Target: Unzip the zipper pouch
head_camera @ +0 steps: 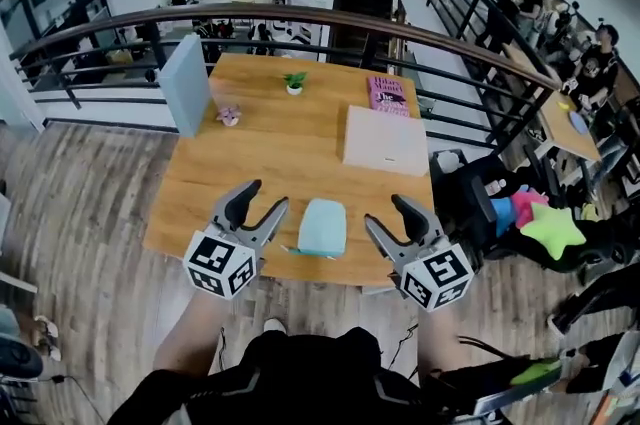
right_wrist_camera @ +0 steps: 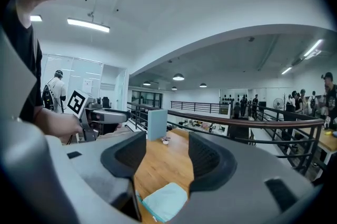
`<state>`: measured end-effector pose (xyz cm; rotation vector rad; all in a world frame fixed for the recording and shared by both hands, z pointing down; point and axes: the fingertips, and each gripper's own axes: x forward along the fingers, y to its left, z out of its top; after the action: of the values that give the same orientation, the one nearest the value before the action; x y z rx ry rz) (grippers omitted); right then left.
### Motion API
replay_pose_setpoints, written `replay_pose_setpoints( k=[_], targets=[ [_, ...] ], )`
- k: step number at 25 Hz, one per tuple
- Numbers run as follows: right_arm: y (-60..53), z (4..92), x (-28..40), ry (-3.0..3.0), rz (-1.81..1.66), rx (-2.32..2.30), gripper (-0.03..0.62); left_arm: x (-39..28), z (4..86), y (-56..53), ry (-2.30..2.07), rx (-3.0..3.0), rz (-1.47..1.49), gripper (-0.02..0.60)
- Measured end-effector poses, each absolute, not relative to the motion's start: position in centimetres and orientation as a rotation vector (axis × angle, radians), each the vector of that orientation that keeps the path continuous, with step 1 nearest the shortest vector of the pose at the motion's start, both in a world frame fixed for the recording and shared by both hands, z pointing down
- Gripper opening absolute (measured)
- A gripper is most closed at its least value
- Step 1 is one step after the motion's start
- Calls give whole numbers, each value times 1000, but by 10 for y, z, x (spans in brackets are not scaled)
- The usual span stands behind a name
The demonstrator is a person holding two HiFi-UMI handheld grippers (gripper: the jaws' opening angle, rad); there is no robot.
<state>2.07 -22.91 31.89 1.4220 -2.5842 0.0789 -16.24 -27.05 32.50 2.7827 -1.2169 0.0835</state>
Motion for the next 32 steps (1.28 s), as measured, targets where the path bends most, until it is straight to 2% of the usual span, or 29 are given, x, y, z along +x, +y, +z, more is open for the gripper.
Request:
replay_pose_setpoints(
  k=[10, 20, 32],
  targets=[
    [-276, 356, 35, -2630, 111, 1257, 242, -141, 359, -287, -1298, 2715, 172, 248],
    [-296, 471, 52, -2601, 321, 917, 238, -118, 454, -264, -1420, 2448, 318, 238],
    [-284, 583, 35, -2548, 394, 554, 224, -110, 552, -233, -1520, 2199, 437, 212]
  ],
)
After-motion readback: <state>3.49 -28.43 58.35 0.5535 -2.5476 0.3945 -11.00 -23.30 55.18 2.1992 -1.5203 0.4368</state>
